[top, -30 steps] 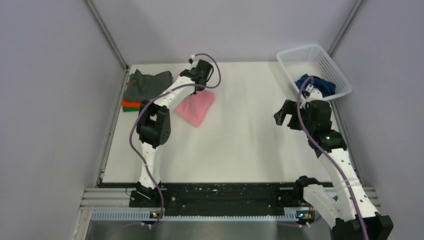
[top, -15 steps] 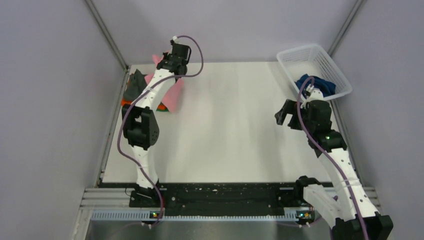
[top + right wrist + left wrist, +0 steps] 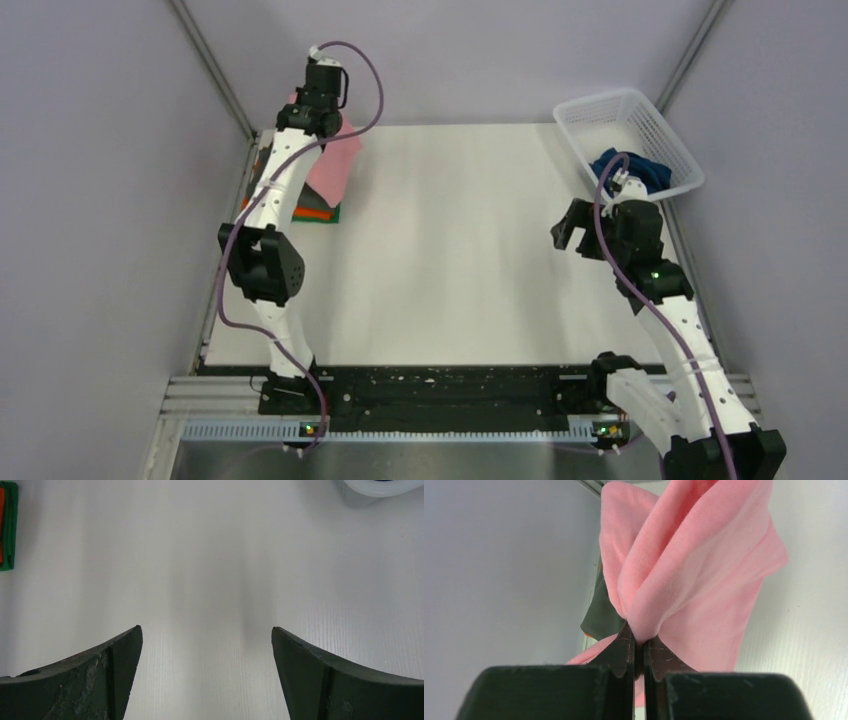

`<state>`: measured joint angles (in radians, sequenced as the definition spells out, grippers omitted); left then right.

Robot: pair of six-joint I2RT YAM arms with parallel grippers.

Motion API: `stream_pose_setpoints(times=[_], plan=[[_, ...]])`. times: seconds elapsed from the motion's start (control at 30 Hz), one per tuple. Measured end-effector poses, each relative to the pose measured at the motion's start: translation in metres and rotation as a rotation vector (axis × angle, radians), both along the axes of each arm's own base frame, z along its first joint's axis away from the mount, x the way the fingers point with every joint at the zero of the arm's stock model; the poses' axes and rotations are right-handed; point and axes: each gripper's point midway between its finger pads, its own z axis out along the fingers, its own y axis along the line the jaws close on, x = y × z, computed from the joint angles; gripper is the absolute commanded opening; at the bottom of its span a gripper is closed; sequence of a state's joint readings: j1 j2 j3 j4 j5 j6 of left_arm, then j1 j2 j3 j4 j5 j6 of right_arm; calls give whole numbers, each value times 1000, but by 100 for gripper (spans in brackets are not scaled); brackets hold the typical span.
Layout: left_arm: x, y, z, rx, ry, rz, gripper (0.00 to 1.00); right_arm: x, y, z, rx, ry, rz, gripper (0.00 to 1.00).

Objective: Fold and stack the t-shirts
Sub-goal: Put the neatly folded tshirt into the corner of the board with the left arm

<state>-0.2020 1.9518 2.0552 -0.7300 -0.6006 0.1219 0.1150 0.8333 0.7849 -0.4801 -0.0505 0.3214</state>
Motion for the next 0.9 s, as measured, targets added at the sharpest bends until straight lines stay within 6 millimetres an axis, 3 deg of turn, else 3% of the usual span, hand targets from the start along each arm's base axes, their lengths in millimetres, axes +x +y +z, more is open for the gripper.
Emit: stream_pose_setpoints(times=[0.2,0.33,0.5,0.63,0.9], plan=[[-2,32,-14,-66,44,24,0,1,-1,-2,-5,5,-7,99],[6,56,-34,-107,73,37,0,2,-3,-5,-12,18,-17,99],[22,90,-94,-144,175,82,0,4,-5,-9,-20,31,-26,99],[23,115,-139,-182,257,114,0,4,-5,-10,-21,35,-27,99],[27,139,-144,-221,227,132,0,6,-10,-13,-36,45,-49,99]])
